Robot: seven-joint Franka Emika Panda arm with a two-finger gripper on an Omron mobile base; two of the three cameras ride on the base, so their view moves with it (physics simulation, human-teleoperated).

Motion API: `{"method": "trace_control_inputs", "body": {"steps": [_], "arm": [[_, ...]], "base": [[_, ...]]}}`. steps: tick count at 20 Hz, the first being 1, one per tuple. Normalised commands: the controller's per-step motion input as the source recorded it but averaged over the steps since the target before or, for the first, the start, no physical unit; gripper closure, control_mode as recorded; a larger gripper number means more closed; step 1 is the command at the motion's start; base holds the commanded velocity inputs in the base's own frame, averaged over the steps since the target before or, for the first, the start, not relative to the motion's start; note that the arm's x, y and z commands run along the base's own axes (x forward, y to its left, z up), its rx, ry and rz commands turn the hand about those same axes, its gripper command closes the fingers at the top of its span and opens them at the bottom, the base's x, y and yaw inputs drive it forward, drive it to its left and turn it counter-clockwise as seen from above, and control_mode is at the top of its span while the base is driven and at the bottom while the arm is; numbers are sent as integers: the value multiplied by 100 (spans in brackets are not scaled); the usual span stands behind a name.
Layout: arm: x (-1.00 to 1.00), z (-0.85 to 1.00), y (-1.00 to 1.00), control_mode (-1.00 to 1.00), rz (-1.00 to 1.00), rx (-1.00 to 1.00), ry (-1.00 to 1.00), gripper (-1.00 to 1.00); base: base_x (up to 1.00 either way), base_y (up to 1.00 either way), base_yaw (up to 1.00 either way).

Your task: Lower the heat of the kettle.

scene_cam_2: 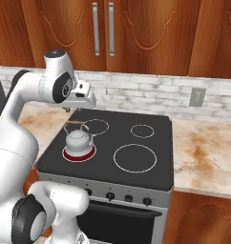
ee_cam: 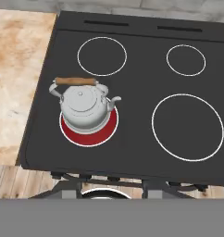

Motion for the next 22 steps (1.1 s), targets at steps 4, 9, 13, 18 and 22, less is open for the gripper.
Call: {"method": "trace_control_inputs", "body": {"steps": [4,9,13,18,22], "arm": [[-42,-3,3,-100,2,0,-17,-100],[-56,-44,63,-100,16,-24,0,-100],[-51,-58,97,-100,7,-44,0,-100],[-50,-42,100,-100,17,-67,4,-100],[-68,-41,90,-100,28,-68,0,-100]], "base": [[0,0,0],[0,0,0],[0,0,0],[0,0,0],[0,0,0]]}}
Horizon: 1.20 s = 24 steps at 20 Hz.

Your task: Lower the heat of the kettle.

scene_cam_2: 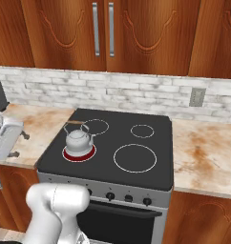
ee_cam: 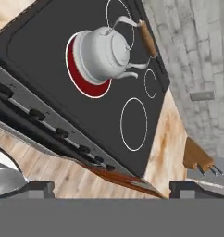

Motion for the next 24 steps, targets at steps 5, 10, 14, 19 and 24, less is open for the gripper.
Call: {"method": "trace_control_inputs", "body": {"steps": [5,10,14,19,24], "arm": [[-57,-56,66,-100,29,-52,-1,-100],[-7,-81,25,-100,15,-37,6,-100],[23,-89,3,-100,3,-22,13,-100],[37,-60,0,-100,0,-2,4,-100],[31,-42,3,-100,-4,0,3,-100]], "base": [[0,0,0],[0,0,0],[0,0,0],[0,0,0],[0,0,0]]}}
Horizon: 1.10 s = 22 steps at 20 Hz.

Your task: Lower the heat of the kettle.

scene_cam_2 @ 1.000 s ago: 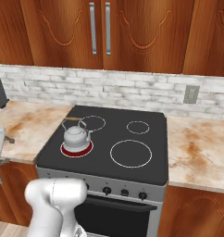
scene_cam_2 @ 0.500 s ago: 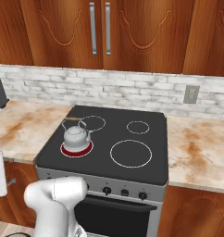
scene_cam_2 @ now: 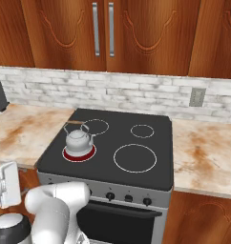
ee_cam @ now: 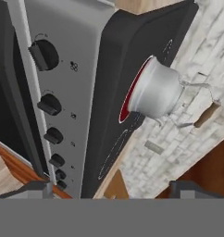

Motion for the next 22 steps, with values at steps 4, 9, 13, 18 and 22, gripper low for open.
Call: {"method": "trace_control_inputs", "body": {"steps": [4,9,13,18,22], "arm": [[0,-32,0,-100,-7,0,-4,-100],[0,-30,0,-100,-8,0,-2,-100],[16,-17,0,-100,-7,0,0,-100],[26,-22,0,-100,-3,0,0,-100],[13,-21,0,-100,0,0,-2,-100]], "base": [[0,0,0],[0,0,0],[0,0,0],[0,0,0],[0,0,0]]}}
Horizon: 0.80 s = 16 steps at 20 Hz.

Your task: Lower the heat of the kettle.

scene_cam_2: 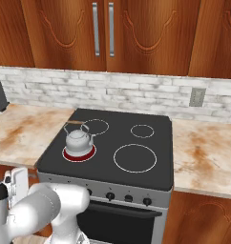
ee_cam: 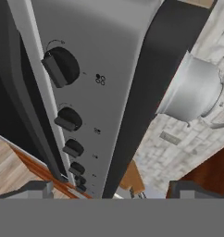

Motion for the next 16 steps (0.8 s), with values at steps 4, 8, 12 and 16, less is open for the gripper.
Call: {"method": "trace_control_inputs", "body": {"steps": [4,8,12,16], "arm": [[0,-9,-3,-100,0,0,-6,-100],[4,-9,-6,-100,0,0,-4,-100],[14,-8,-9,-100,0,0,-3,-100],[9,-12,-15,-100,0,0,-6,-100]], "base": [[0,0,0],[0,0,0],[0,0,0],[0,0,0]]}}
